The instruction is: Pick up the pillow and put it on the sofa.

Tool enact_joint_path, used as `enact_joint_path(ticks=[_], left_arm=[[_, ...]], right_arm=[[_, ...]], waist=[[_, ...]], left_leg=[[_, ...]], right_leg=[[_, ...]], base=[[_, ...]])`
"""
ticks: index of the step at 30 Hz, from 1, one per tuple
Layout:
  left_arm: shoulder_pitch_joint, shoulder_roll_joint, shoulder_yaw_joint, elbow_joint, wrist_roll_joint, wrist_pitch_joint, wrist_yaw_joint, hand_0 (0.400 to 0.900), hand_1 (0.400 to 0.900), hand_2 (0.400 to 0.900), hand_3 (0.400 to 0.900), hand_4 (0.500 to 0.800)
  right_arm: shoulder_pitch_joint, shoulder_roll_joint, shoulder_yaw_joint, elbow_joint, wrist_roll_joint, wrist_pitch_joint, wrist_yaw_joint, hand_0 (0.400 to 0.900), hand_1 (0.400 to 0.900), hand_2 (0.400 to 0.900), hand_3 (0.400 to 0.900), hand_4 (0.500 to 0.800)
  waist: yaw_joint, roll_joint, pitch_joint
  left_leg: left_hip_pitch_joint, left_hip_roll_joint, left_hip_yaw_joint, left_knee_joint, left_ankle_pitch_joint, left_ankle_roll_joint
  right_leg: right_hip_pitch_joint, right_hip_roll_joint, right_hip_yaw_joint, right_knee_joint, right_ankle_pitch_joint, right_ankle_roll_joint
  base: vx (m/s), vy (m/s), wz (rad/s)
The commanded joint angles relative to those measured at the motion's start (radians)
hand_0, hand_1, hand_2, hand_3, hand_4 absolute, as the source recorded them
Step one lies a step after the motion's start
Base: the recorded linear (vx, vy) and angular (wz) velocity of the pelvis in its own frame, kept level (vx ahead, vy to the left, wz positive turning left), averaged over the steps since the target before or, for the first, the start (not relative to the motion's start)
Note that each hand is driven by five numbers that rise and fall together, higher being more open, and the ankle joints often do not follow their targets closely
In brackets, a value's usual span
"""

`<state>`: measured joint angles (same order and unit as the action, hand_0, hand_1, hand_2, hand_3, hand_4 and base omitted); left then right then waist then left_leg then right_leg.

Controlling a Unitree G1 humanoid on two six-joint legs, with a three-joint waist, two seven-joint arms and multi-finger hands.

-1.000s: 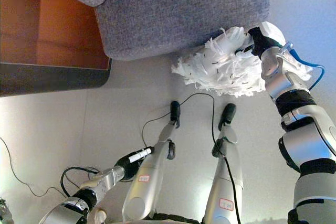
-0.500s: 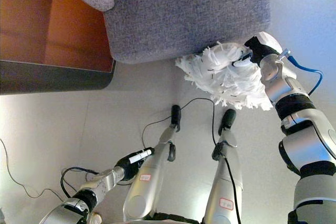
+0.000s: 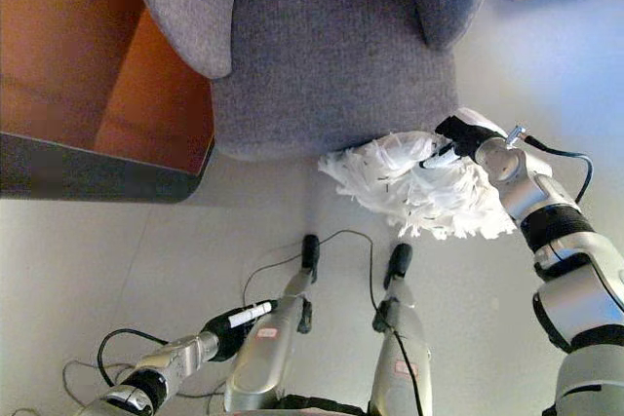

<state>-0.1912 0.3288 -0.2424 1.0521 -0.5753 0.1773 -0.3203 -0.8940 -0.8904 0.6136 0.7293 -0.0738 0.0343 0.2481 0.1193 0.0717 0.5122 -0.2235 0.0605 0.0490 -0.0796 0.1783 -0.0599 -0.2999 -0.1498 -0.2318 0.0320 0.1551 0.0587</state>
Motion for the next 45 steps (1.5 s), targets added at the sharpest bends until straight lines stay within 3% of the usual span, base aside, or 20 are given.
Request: enact_joint_path(ticks=[1,5,14,22,29,38,45], left_arm=[[0.086,0.064,-0.018,0.048,0.079,0.049,-0.022,0.900,0.900,0.900,0.900,0.800],[0.117,0.062,0.004,0.088,0.105,0.061,-0.030,0.900,0.900,0.900,0.900,0.800],[0.170,0.023,0.073,0.147,0.135,0.109,-0.038,0.900,0.900,0.900,0.900,0.800],[0.153,0.011,0.101,0.205,0.120,0.163,-0.052,0.900,0.900,0.900,0.900,0.800],[0.149,0.002,0.110,0.246,0.103,0.204,-0.046,0.900,0.900,0.900,0.900,0.800],[0.165,0.005,0.117,0.266,0.097,0.255,-0.035,0.900,0.900,0.900,0.900,0.800],[0.160,0.029,0.100,0.260,0.077,0.291,-0.031,0.900,0.900,0.900,0.900,0.800]], right_arm=[[-0.058,-0.093,-0.111,-0.145,0.050,-0.117,0.044,0.400,0.400,0.400,0.400,0.500],[0.042,-0.097,-0.158,-0.202,0.064,-0.131,0.142,0.400,0.400,0.400,0.400,0.500],[0.185,-0.041,-0.233,-0.284,0.081,-0.115,0.368,0.400,0.400,0.400,0.400,0.500],[0.033,-0.021,-0.175,-0.269,0.146,-0.043,0.467,0.400,0.400,0.400,0.400,0.500],[-0.249,0.003,-0.047,-0.114,0.230,0.015,0.464,0.400,0.400,0.400,0.400,0.500],[-0.399,0.070,0.017,0.040,0.229,0.126,0.417,0.400,0.400,0.400,0.400,0.500],[-0.481,0.080,-0.004,0.155,0.284,0.232,0.204,0.400,0.400,0.400,0.400,0.500]], waist=[[-0.005,-0.083,-0.104],[-0.016,-0.120,-0.175],[-0.033,-0.147,-0.365],[-0.024,-0.168,-0.422],[0.013,-0.190,-0.443],[0.066,-0.197,-0.445],[0.108,-0.208,-0.418]], left_leg=[[0.042,-0.025,0.053,0.066,-0.132,-0.003],[0.121,-0.016,0.063,0.038,-0.138,-0.010],[0.265,-0.024,0.071,-0.008,-0.158,-0.010],[0.335,-0.031,0.056,-0.008,-0.179,-0.009],[0.349,-0.029,0.038,-0.008,-0.177,-0.016],[0.335,-0.028,0.007,-0.008,-0.162,-0.019],[0.309,-0.028,-0.027,-0.008,-0.153,-0.017]], right_leg=[[0.100,0.017,-0.056,0.057,-0.134,0.044],[0.193,0.021,-0.058,-0.004,-0.116,0.051],[0.351,0.028,-0.062,-0.092,-0.094,0.059],[0.435,0.036,-0.061,-0.096,-0.110,0.052],[0.471,0.040,-0.081,-0.109,-0.109,0.048],[0.484,0.040,-0.108,-0.117,-0.111,0.045],[0.476,0.044,-0.126,-0.119,-0.114,0.043]], base=[[0.11,-0.051,0.00],[0.12,-0.031,-0.02],[0.16,0.032,0.00],[0.12,0.054,0.07],[0.10,0.054,0.12],[0.10,0.073,0.17],[0.05,0.045,0.17]])
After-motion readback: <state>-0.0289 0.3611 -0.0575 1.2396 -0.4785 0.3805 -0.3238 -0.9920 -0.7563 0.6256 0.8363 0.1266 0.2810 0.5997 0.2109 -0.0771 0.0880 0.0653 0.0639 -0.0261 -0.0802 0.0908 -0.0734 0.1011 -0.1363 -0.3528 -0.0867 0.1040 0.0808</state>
